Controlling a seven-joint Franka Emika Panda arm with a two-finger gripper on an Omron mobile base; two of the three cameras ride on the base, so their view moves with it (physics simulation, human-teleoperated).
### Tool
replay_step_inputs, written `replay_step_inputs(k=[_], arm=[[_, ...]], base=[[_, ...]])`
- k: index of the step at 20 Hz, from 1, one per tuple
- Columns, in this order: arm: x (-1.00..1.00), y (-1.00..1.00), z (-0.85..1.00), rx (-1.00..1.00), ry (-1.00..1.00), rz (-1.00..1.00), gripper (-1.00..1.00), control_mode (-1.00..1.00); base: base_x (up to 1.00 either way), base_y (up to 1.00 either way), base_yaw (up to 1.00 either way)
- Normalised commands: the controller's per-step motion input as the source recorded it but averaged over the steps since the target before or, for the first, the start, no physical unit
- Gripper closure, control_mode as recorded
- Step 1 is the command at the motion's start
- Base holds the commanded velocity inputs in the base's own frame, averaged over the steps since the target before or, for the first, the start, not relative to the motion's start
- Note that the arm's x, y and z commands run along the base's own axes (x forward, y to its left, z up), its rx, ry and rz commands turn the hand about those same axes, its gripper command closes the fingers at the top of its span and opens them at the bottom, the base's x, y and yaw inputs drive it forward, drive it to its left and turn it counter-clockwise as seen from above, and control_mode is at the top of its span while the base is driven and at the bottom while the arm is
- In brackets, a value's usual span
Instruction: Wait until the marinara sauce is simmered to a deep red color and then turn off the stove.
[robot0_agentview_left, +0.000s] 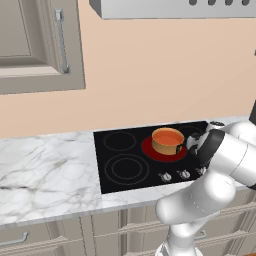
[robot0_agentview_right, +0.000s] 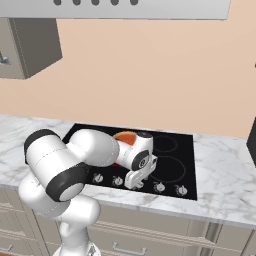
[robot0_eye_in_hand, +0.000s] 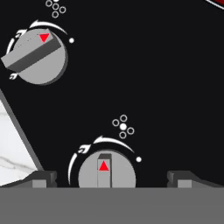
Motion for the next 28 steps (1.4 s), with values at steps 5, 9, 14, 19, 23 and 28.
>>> replay_step_inputs(k=[5, 9, 14, 19, 23, 28], arm=[[0.0, 0.0, 0.0, 0.0, 0.0, 0.0, -1.0, -1.0], [0.0, 0.0, 0.0, 0.0, 0.0, 0.0, -1.0, -1.0], [0.0, 0.0, 0.0, 0.0, 0.0, 0.0, -1.0, -1.0], [0.0, 0.0, 0.0, 0.0, 0.0, 0.0, -1.0, -1.0], [0.0, 0.0, 0.0, 0.0, 0.0, 0.0, -1.0, -1.0], [0.0, 0.0, 0.0, 0.0, 0.0, 0.0, -1.0, -1.0]], base=[[0.0, 0.0, 0.0], [0.0, 0.0, 0.0], [0.0, 0.0, 0.0], [0.0, 0.0, 0.0], [0.0, 0.0, 0.0], [0.0, 0.0, 0.0]])
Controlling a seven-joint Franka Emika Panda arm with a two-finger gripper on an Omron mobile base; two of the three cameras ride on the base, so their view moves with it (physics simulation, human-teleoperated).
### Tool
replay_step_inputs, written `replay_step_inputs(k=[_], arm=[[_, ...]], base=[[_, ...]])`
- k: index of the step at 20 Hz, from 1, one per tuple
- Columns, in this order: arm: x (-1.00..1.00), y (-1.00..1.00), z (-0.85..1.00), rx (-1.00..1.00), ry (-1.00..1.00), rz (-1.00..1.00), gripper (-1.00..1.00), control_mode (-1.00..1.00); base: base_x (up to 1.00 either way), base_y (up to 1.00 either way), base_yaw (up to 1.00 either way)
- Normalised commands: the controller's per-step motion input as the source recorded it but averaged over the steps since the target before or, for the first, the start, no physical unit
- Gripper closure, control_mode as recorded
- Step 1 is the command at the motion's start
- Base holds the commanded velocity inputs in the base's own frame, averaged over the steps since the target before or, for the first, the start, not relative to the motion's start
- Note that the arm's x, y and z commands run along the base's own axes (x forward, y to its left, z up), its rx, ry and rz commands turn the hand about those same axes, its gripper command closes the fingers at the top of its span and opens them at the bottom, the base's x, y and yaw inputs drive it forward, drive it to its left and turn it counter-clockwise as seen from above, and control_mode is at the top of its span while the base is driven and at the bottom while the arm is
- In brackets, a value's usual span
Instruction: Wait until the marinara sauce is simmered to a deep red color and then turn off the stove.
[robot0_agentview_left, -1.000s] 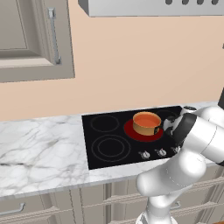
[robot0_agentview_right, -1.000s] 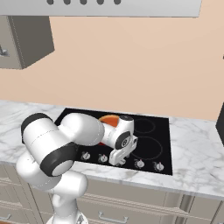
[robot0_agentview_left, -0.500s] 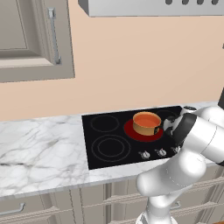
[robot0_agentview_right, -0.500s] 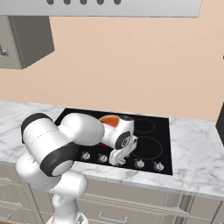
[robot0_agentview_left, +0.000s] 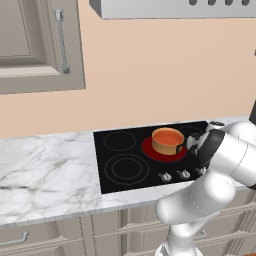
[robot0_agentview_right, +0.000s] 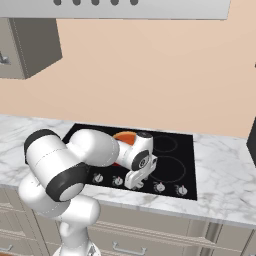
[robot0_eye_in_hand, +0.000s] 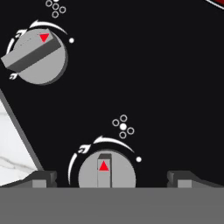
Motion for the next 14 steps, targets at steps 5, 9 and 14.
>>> replay_step_inputs(k=[5, 9, 14], arm=[[0.0, 0.0, 0.0, 0.0, 0.0, 0.0, -1.0, -1.0], [0.0, 0.0, 0.0, 0.0, 0.0, 0.0, -1.0, -1.0], [0.0, 0.0, 0.0, 0.0, 0.0, 0.0, -1.0, -1.0]], base=[[0.0, 0.0, 0.0], [0.0, 0.0, 0.0], [0.0, 0.0, 0.0]])
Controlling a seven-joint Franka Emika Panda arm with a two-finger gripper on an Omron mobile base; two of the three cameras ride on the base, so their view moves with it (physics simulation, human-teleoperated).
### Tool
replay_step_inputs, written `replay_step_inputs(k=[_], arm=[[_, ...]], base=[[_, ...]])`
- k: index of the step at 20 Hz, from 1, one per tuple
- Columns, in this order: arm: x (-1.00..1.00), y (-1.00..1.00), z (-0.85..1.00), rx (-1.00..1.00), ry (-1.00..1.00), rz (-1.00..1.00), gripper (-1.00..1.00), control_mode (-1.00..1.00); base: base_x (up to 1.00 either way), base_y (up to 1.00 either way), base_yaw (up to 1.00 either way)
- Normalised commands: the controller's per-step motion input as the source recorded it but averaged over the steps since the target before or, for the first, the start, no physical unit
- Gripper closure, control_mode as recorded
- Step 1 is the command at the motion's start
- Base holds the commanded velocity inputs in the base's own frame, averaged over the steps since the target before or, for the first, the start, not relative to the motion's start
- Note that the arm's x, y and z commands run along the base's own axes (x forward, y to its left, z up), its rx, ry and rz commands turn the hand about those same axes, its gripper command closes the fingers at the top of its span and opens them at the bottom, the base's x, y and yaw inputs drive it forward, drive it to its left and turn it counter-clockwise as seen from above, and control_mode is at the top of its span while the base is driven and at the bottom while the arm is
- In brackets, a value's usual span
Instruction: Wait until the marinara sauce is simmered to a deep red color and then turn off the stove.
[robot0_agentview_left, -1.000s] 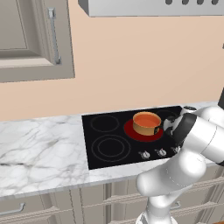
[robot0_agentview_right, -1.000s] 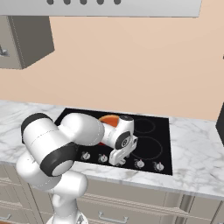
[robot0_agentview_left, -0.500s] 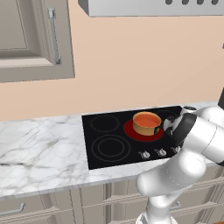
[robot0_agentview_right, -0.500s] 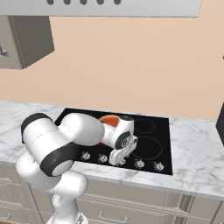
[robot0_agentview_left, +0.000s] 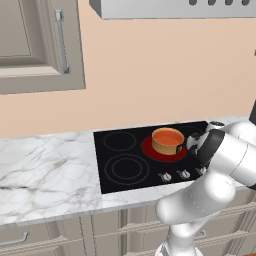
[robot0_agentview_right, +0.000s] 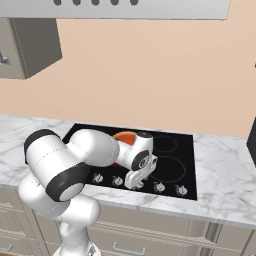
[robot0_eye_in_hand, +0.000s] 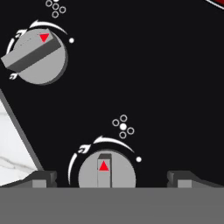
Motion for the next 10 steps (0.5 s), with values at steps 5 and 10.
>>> replay_step_inputs(k=[5, 10], arm=[[0.0, 0.0, 0.0, 0.0, 0.0, 0.0, -1.0, -1.0], [0.0, 0.0, 0.0, 0.0, 0.0, 0.0, -1.0, -1.0]], base=[[0.0, 0.0, 0.0], [0.0, 0.0, 0.0]])
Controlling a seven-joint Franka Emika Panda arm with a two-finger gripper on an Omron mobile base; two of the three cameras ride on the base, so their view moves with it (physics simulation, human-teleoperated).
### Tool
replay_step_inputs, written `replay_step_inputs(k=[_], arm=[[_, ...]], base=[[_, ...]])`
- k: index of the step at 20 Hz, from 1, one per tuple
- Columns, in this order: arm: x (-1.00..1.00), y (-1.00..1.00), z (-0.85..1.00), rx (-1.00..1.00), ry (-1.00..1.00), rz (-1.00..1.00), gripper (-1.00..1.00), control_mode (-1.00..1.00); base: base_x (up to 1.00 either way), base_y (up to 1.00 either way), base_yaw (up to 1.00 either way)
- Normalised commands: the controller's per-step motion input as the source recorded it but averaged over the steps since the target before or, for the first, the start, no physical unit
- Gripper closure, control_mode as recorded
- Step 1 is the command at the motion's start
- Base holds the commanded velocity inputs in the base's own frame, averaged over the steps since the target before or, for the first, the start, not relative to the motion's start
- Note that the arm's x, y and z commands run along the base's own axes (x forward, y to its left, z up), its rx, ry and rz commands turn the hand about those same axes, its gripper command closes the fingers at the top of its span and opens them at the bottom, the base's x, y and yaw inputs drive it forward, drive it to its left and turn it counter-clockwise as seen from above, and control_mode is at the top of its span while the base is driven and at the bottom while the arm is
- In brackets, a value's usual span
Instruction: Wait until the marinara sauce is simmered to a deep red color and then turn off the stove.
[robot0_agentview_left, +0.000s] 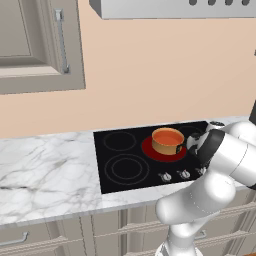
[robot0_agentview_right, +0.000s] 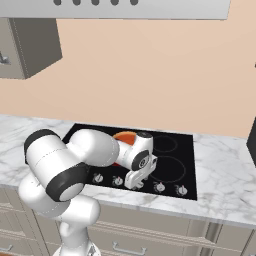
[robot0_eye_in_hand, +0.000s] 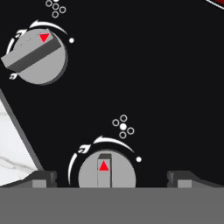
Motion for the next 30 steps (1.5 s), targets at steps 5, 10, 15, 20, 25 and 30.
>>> replay_step_inputs(k=[5, 10, 15, 20, 25, 30], arm=[[0.0, 0.0, 0.0, 0.0, 0.0, 0.0, -1.0, -1.0], [0.0, 0.0, 0.0, 0.0, 0.0, 0.0, -1.0, -1.0], [0.0, 0.0, 0.0, 0.0, 0.0, 0.0, -1.0, -1.0], [0.0, 0.0, 0.0, 0.0, 0.0, 0.0, -1.0, -1.0], [0.0, 0.0, 0.0, 0.0, 0.0, 0.0, -1.0, -1.0], [0.0, 0.0, 0.0, 0.0, 0.0, 0.0, -1.0, -1.0]], base=[[0.0, 0.0, 0.0], [0.0, 0.0, 0.0], [0.0, 0.0, 0.0], [0.0, 0.0, 0.0], [0.0, 0.0, 0.0], [0.0, 0.0, 0.0]])
